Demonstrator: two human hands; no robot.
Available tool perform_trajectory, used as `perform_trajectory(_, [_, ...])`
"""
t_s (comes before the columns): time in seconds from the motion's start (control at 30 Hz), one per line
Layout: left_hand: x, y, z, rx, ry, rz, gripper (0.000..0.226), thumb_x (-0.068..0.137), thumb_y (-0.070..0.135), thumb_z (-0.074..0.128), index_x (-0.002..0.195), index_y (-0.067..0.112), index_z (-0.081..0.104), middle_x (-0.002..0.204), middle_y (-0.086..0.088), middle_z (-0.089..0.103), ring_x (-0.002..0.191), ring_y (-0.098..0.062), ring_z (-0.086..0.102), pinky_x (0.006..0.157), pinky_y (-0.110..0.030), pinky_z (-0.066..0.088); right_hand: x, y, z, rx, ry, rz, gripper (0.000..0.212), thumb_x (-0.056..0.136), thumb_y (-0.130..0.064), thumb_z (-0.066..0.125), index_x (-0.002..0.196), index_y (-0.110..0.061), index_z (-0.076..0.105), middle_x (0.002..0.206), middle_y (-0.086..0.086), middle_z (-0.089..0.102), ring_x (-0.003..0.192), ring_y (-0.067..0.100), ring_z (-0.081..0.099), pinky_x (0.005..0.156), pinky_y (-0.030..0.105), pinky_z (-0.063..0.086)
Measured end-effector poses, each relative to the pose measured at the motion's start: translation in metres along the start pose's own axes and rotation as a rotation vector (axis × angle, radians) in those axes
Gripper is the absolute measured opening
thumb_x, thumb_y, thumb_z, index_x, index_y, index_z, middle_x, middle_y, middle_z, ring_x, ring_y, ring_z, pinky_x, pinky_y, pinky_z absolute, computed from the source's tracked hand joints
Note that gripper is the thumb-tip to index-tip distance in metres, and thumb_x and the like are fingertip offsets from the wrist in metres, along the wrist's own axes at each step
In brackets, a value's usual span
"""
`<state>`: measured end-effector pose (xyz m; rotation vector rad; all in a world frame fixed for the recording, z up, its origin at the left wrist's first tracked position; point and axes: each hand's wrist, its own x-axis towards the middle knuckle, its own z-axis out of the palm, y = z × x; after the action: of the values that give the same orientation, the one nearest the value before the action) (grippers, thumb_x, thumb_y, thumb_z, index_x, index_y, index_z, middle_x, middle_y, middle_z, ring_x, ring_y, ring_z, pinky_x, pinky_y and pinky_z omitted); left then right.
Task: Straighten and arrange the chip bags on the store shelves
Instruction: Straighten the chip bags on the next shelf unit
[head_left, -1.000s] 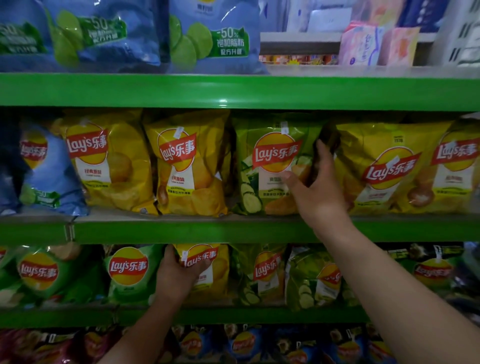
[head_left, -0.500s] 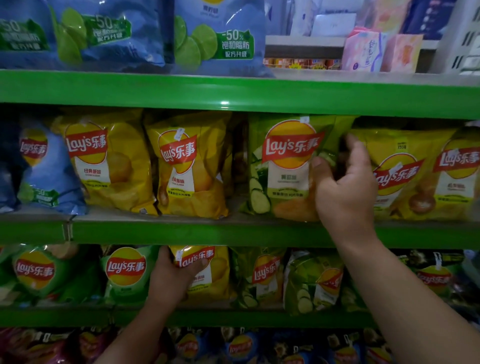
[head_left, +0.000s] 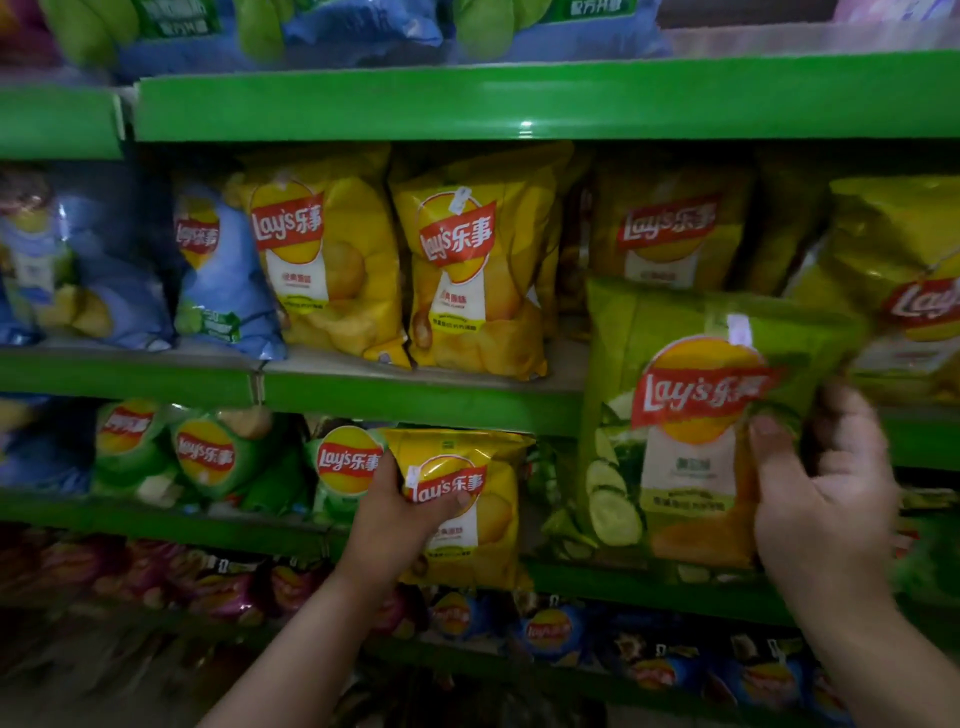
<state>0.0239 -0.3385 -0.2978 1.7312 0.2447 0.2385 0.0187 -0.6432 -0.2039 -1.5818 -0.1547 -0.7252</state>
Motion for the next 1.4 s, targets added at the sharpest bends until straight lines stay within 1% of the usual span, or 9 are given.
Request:
perform_trajectory(0.17, [-0.013,-0.013,-0.027,-0.007,0.034,-0.059,0.074,0.062,0.034,0.090,0.125,0.033,0.050,0.103,0.009,0.075,0.089,-0.011,0.073,0.072,-0.033,0.061,-0.045,0.046,0.021,-0.143,-0.172,0.105,0.034,0.087,-0.045,0.054,0.119,-0.053,0.044,0.109,-0.032,0.056,0.099,-0.017,0.053,0.076,0.018,0.046])
perform_trajectory(0.27, [-0.020,-0.019,-0.048,0.030,0.088,-0.088,0.068,0.057,0.039,0.091,0.114,0.043,0.055,0.099,0.014,0.074,0.087,-0.010,0.073,0.072,-0.034,0.061,-0.068,0.074,0.036,-0.210,-0.290,0.176,0.043,0.086,-0.045,0.052,0.128,-0.037,0.045,0.114,-0.029,0.055,0.101,-0.013,0.053,0.078,0.023,0.046])
perform_trajectory(0.37, [-0.028,-0.024,-0.069,0.028,0.140,-0.102,0.061,0.057,0.038,0.092,0.106,0.048,0.057,0.098,0.017,0.074,0.084,-0.007,0.073,0.069,-0.032,0.060,-0.084,0.095,0.055,-0.314,-0.321,0.134,0.047,0.087,-0.036,0.055,0.130,-0.020,0.046,0.107,-0.027,0.054,0.089,-0.021,0.050,0.070,0.009,0.038])
perform_trajectory(0.47, [-0.038,-0.021,-0.088,0.040,0.164,-0.086,0.060,0.058,0.040,0.091,0.106,0.047,0.056,0.100,0.023,0.072,0.083,-0.003,0.072,0.062,-0.021,0.057,-0.090,0.110,0.082,-0.408,-0.336,0.151,0.044,0.088,-0.022,0.063,0.127,-0.008,0.049,0.102,-0.008,0.058,0.084,0.002,0.053,0.062,0.015,0.038])
perform_trajectory(0.6, [-0.046,-0.014,-0.104,0.038,0.154,-0.085,0.065,0.058,0.035,0.092,0.112,0.040,0.055,0.102,0.017,0.073,0.089,-0.007,0.072,0.073,-0.031,0.060,-0.079,0.116,0.132,-0.419,-0.299,0.219,0.044,0.087,-0.014,0.064,0.127,-0.002,0.048,0.106,0.019,0.065,0.092,0.033,0.061,0.073,0.034,0.045])
perform_trajectory(0.8, [-0.054,0.002,-0.119,0.032,0.092,-0.037,0.061,0.060,0.032,0.092,0.106,0.052,0.055,0.104,0.018,0.073,0.091,-0.004,0.071,0.068,-0.018,0.057,-0.062,0.111,0.182,-0.441,-0.227,0.337,0.045,0.090,-0.016,0.061,0.128,0.001,0.046,0.109,0.026,0.065,0.095,0.044,0.063,0.076,0.044,0.048])
perform_trajectory(0.97, [-0.054,0.018,-0.124,0.024,0.044,-0.014,0.063,0.058,0.036,0.092,0.105,0.057,0.054,0.105,0.016,0.073,0.092,-0.007,0.072,0.073,-0.025,0.059,-0.059,0.115,0.188,-0.626,-0.337,0.455,0.052,0.089,-0.019,0.063,0.126,0.010,0.043,0.114,0.035,0.060,0.100,0.050,0.059,0.080,0.047,0.047])
perform_trajectory(1.2, [-0.046,0.033,-0.106,0.038,-0.018,0.014,0.073,0.054,0.047,0.092,0.113,0.055,0.050,0.105,0.020,0.072,0.090,-0.004,0.071,0.067,-0.018,0.057,-0.059,0.102,0.162,-0.591,-0.512,0.521,0.045,0.092,-0.034,0.058,0.119,0.001,0.057,0.112,0.021,0.066,0.099,0.035,0.061,0.069,0.029,0.040])
perform_trajectory(1.4, [-0.040,0.053,-0.073,-0.003,-0.138,0.086,0.082,0.050,0.041,0.096,0.118,0.050,0.049,0.108,0.015,0.073,0.094,-0.007,0.071,0.071,-0.015,0.055,-0.067,0.045,0.127,-0.284,-0.412,0.450,0.018,0.088,-0.025,0.064,0.104,-0.019,0.068,0.100,0.004,0.071,0.095,0.022,0.065,0.077,0.024,0.044])
